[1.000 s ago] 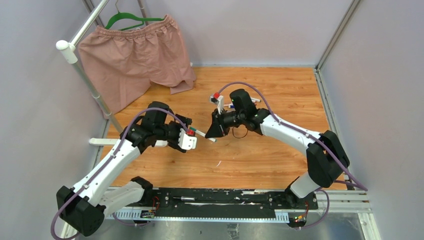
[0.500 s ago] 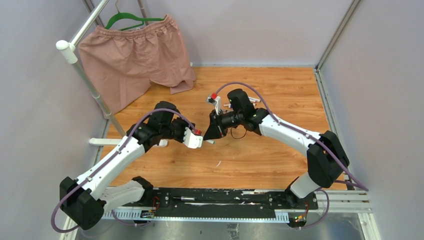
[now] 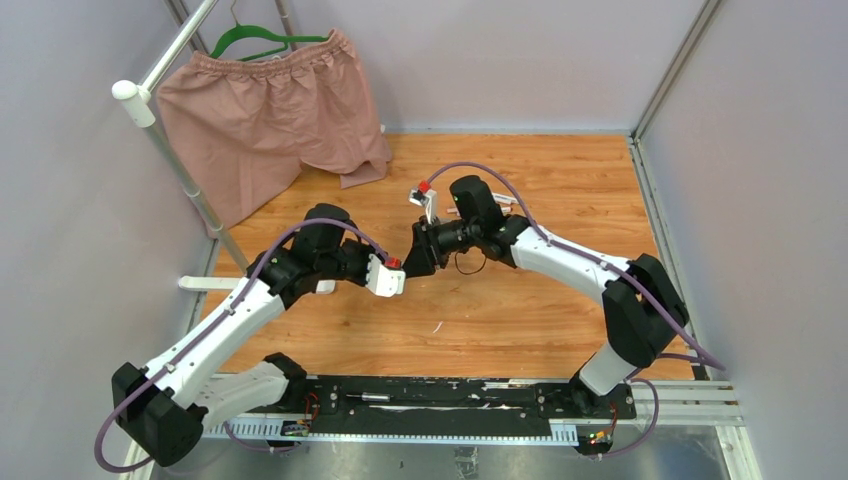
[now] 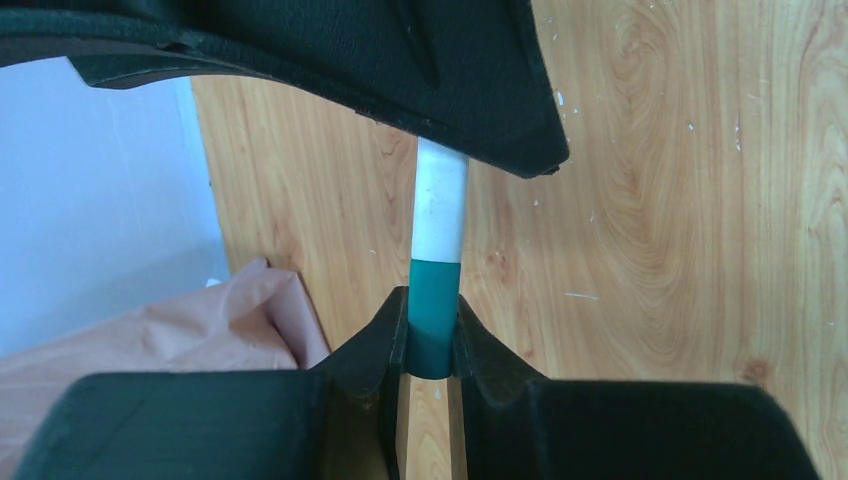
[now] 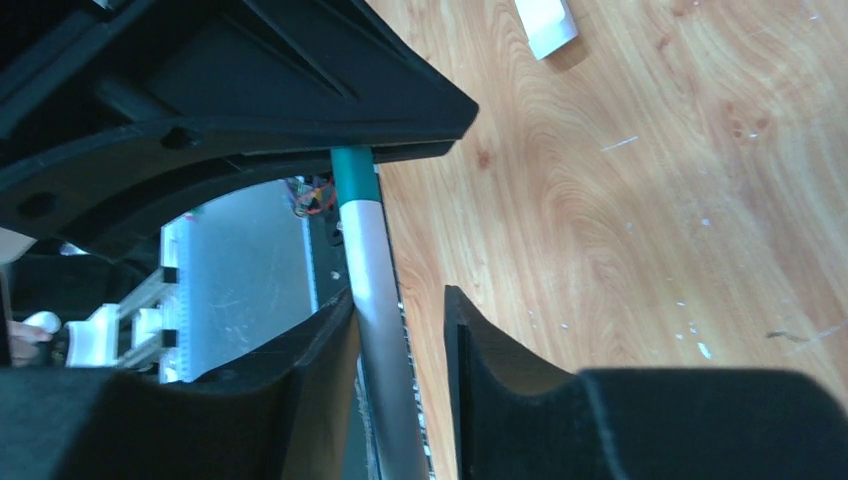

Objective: Open the pen caps

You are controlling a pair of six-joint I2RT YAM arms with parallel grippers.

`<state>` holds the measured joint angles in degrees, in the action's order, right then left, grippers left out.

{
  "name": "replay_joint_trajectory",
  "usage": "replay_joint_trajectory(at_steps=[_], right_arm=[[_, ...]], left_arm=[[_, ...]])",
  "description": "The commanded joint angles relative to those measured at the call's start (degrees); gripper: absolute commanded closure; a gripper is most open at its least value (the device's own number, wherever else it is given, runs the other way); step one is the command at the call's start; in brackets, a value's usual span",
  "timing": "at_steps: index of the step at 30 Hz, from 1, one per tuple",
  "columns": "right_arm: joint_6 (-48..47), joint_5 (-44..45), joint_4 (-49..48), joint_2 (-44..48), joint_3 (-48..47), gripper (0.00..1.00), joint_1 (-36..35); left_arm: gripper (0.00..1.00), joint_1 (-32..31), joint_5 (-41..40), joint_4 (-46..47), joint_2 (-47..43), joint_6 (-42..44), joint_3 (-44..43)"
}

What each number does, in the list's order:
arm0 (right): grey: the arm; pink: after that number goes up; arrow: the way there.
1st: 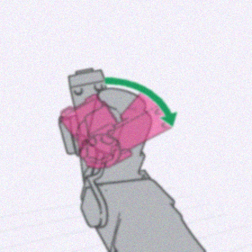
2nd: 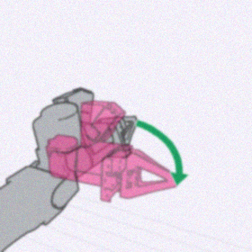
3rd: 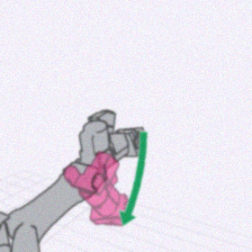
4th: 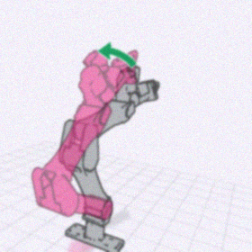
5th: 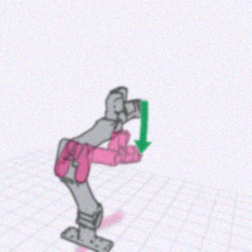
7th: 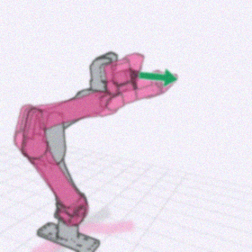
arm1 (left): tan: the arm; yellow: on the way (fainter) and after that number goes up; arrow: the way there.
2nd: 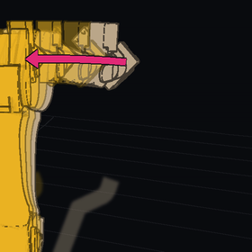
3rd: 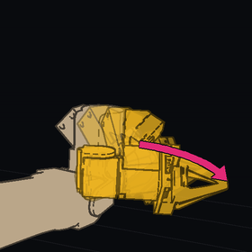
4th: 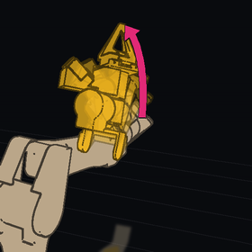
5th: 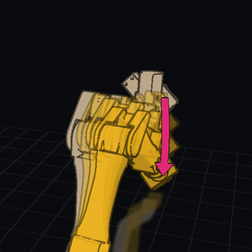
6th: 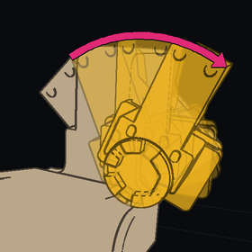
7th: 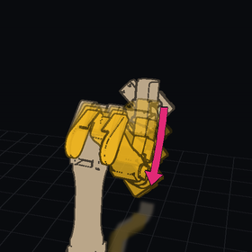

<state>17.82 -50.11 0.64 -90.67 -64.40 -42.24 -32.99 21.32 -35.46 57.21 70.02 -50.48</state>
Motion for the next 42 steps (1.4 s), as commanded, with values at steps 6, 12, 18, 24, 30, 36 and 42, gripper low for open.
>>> replay_joint_trajectory(at_steps=[6,12,18,24,30,36,42], right_arm=[[5.4,-3.2,-5.9,-0.9,-0.1,0.98,-0.3],[6.3,-3.2,-5.3,-2.0,-0.9,1.0,-0.4],[6.4,-3.1,-4.0,-3.9,-2.5,1.0,-0.6],[6.8,-2.3,-3.5,-4.4,-3.5,1.0,-0.7],[6.8,-2.2,-3.3,-4.8,-3.9,1.0,-0.8],[4.5,-0.9,0.4,-2.2,-1.8,1.0,-0.3],[2.5,0.7,4.0,2.9,3.0,1.0,1.2]], left_arm=[[0.6,-0.5,0.3,0.9,-3.2,0.4,1.9],[0.41,-0.5,1.1,1.1,-3.6,0.8,2.2],[0.44,-0.5,0.9,2.2,-2.4,0.8,0.8],[0.56,-1.2,0.8,2.2,-2.4,1.9,1.2],[0.79,-2.1,-1.4,2.1,-2.0,2.9,1.7],[1.0,-2.1,-7.4,5.6,-1.3,3.1,2.7],[1.0,-2.0,-14.0,7.2,0.7,3.0,3.6]])
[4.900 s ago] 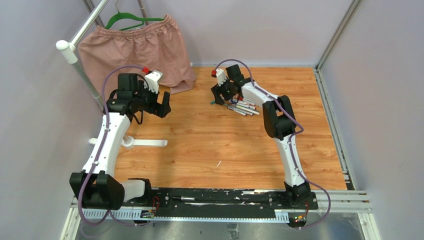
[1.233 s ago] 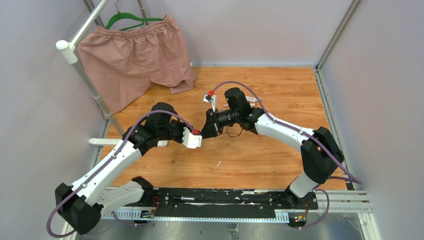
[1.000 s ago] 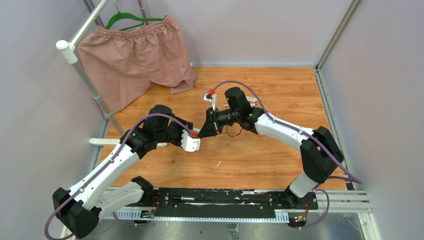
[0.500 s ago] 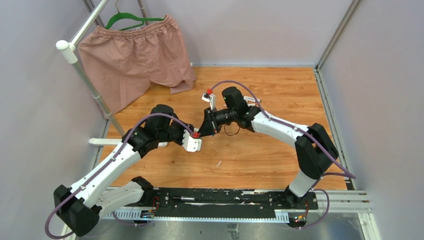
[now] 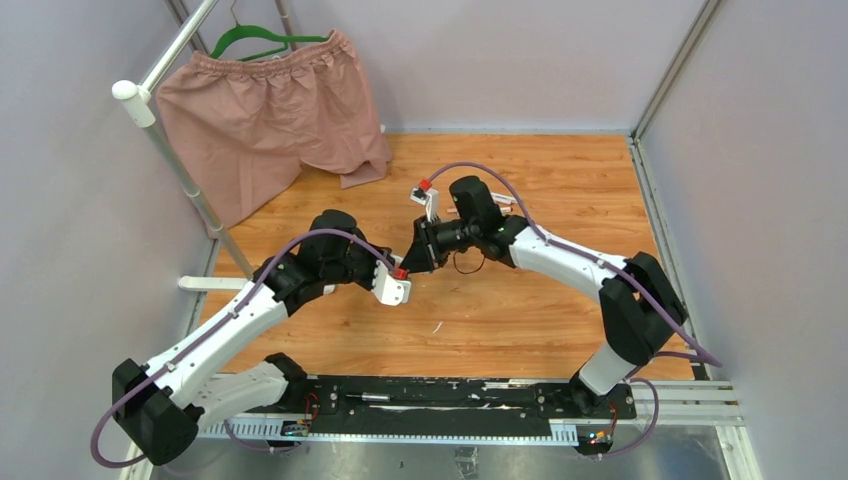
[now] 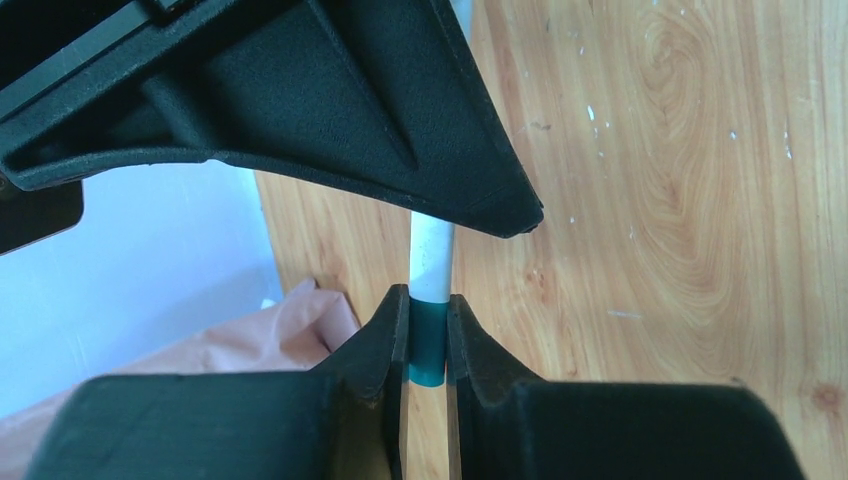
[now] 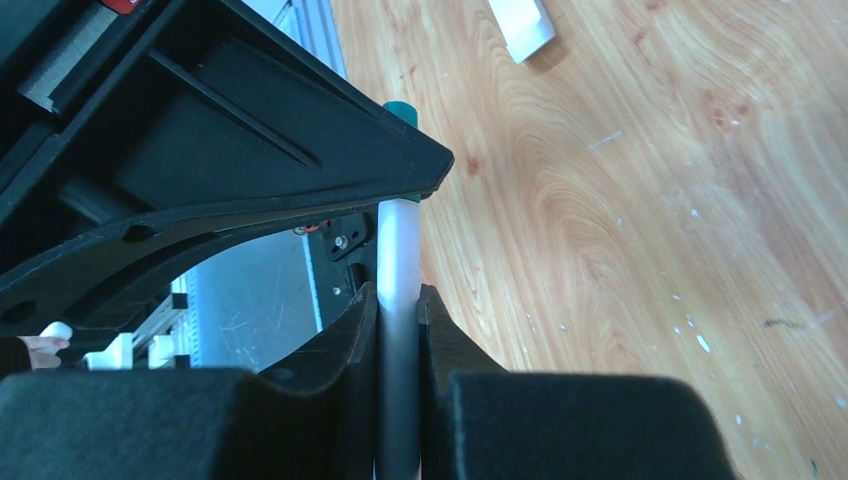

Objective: Open the pen caps

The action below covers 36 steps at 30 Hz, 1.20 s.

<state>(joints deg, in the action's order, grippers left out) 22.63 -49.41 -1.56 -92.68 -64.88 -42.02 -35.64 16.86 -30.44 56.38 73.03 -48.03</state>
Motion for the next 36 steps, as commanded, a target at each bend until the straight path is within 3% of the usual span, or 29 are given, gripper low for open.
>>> replay_joint_trajectory(at_steps=[1,17,24,28,31,36], right_arm=[[-3.0,0.4,7.1,5.9,4.4,1.0,1.2],[-7.1,5.8,17.2,14.4,10.1,1.0,2.8],[-3.7,38.7,18.7,23.9,19.0,1.0,9.2],[0.4,48.1,17.6,25.5,25.4,1.0,15.1],[1.4,57.0,18.7,23.7,27.7,1.0,16.0],[3.5,64.1,19.0,21.4,29.2,1.0,16.0]], left_arm=[[1.0,0.7,-10.7,2.1,2.0,0.2,1.3],[1.0,3.2,-18.4,2.1,7.5,-0.6,-0.3],[1.0,3.2,-13.8,-2.4,13.0,-17.5,-6.1],[1.0,3.4,-16.6,-1.4,19.6,-25.7,-6.9],[1.0,3.6,-16.8,0.8,22.8,-26.6,-5.3],[1.0,7.0,-17.4,7.1,27.8,-27.7,-3.8]])
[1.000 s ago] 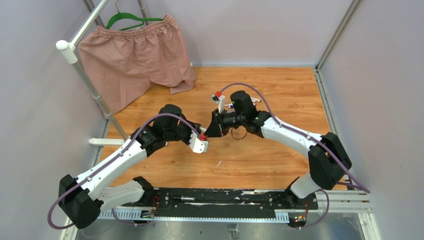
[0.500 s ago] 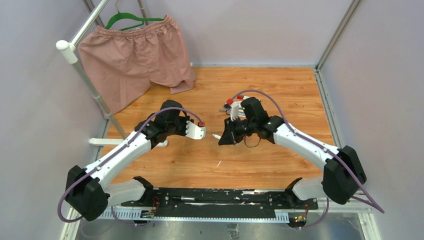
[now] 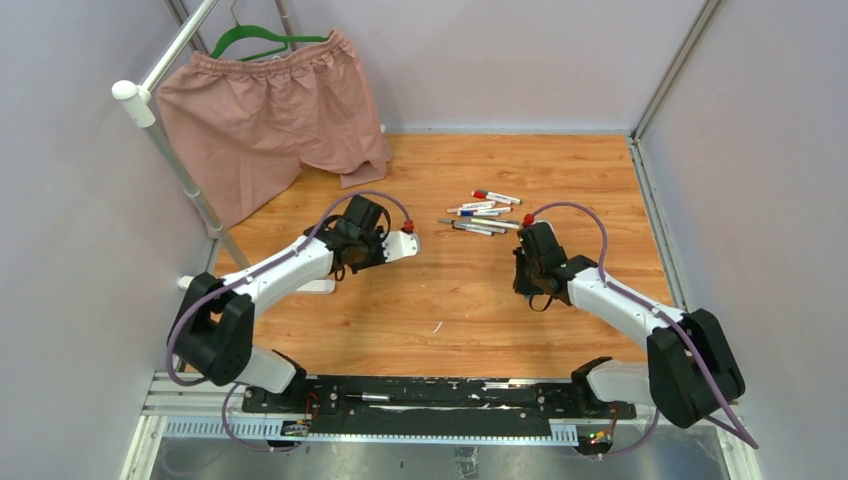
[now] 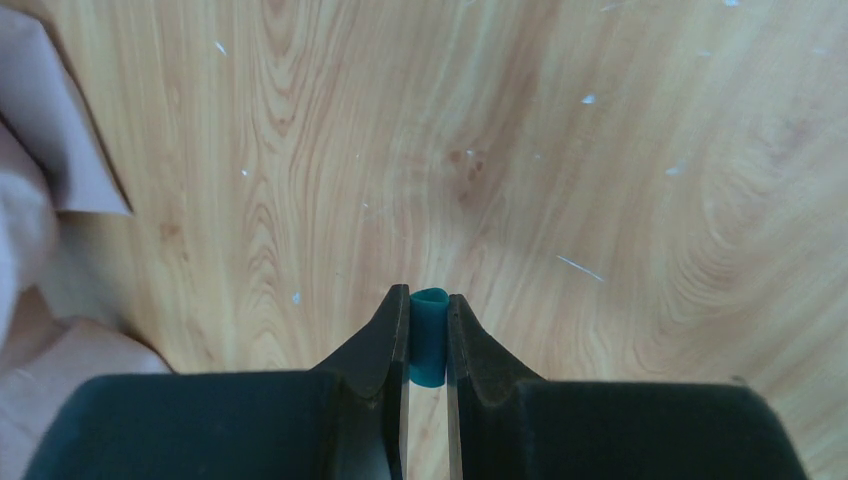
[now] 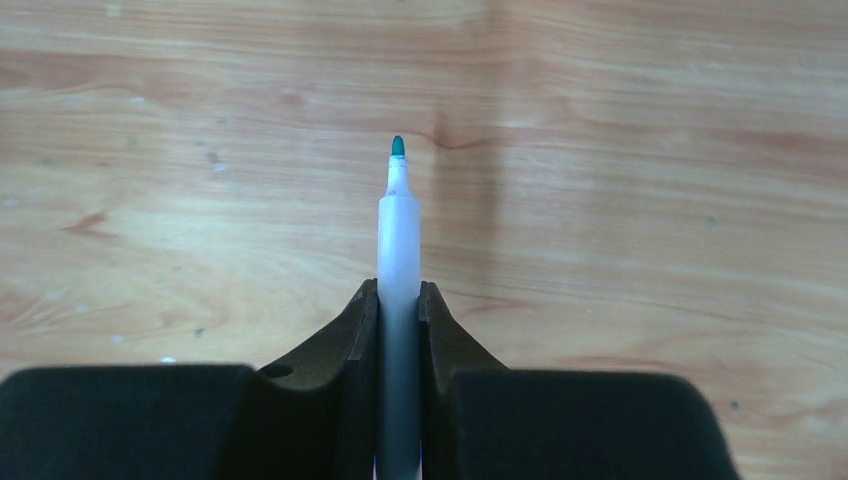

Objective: Open the pen caps

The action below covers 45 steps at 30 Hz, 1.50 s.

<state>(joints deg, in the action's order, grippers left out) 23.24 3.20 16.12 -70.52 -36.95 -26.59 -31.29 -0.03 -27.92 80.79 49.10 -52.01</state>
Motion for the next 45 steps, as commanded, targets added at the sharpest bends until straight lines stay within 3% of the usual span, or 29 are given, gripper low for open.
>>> replay_joint_trajectory(at_steps=[1,12,21,24,26,32,36,45], right_arm=[[3.3,13.0,1.2,-0.8,1.7,1.0,0.6],[3.8,14.0,1.9,-2.4,1.2,0.68,0.6],[5.8,12.7,6.1,-2.4,0.3,0.64,0.6],[5.6,13.1,6.8,-1.0,-0.1,0.58,0.6],[4.8,12.9,7.2,0.3,-1.2,0.52,0.6],[0.8,10.8,7.9,2.5,-10.4,0.31,0.6],[-2.4,8.9,7.5,-0.2,-17.7,0.23,0.9],[-6.3,-2.2,-0.2,-19.1,-35.3,0.13,8.6]], left_arm=[[1.0,3.5,-0.3,5.1,5.0,-4.4,-0.5],[1.0,5.5,2.8,9.3,13.7,-8.0,0.7],[0.91,5.5,5.7,5.2,16.2,-9.7,-1.4],[0.7,5.5,7.1,2.5,16.2,-9.6,-2.7],[0.46,5.5,7.9,0.8,15.9,-9.5,-3.8],[0.09,5.7,12.0,-6.9,12.7,-10.6,-10.9],[0.0,6.5,13.8,-12.7,10.4,-12.3,-17.8],[0.0,11.0,11.9,-25.4,7.4,-18.9,-37.4]])
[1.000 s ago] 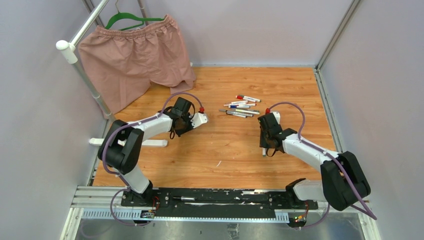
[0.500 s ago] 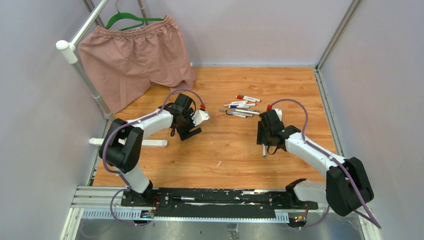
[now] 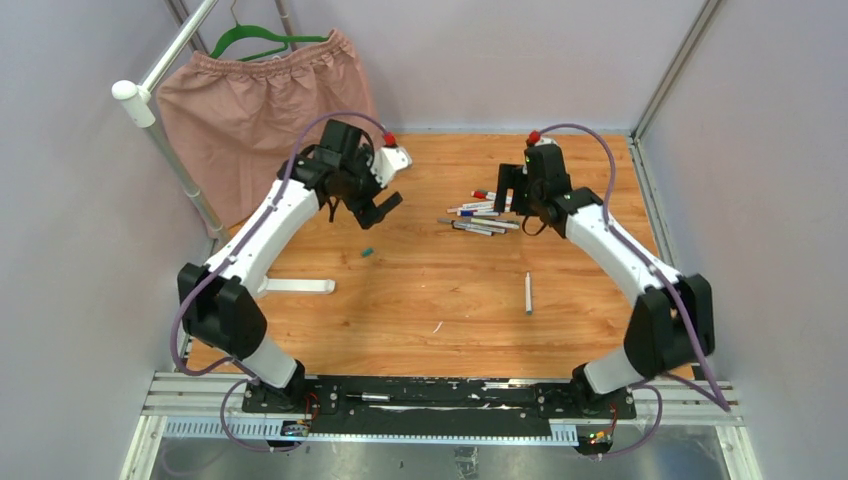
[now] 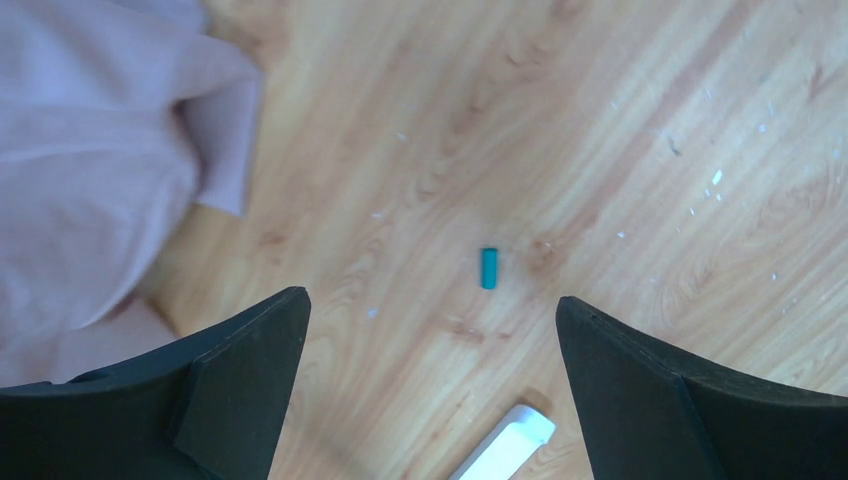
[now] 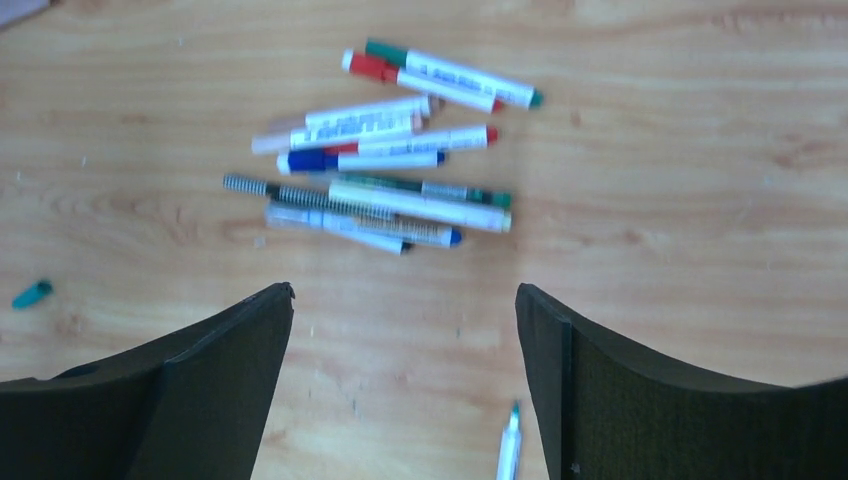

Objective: Open the pen caps

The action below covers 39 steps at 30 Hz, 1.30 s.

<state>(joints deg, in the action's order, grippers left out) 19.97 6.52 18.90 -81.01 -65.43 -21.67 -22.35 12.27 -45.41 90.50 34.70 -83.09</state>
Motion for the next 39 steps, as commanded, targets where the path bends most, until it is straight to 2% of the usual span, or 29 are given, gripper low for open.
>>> replay_joint_trajectory(at_steps=[1,4,8,13,17,25,31,39], right_arm=[[-3.9,-5.6,-3.4,-11.8,-9.4,0.12,4.4],[-5.5,-9.9,-3.6,-22.7,-17.6,0.11,6.6],[-7.0,-13.0,-3.7,-33.3,-28.1,0.1,8.5],[-8.3,-15.8,-4.2,-42.0,-36.9,0.09,9.9],[-6.3,-17.4,-4.5,-46.2,-39.6,0.1,11.1],[-2.3,-21.1,-6.9,-45.7,-31.4,0.18,11.3],[-2.8,-22.0,-6.8,-44.2,-26.9,0.29,9.6],[-1.5,-23.9,-7.2,-40.9,-20.1,0.32,6.9]], left_arm=[[0.0,2.8,0.1,-8.6,-2.6,-5.7,-8.0],[0.0,5.0,2.6,-9.9,-3.8,-8.0,-9.3],[0.0,6.0,3.9,-9.9,-6.3,-8.1,-6.6],[0.0,6.4,3.3,-9.8,-8.5,-6.8,-1.7],[0.0,6.7,2.8,-9.8,-9.3,-6.5,0.0],[0.0,6.9,4.0,-9.7,-9.5,-7.8,-0.2],[0.0,6.9,3.4,-9.8,-11.3,-7.3,0.9],[0.0,6.9,2.4,-9.8,-12.8,-6.9,1.5]])
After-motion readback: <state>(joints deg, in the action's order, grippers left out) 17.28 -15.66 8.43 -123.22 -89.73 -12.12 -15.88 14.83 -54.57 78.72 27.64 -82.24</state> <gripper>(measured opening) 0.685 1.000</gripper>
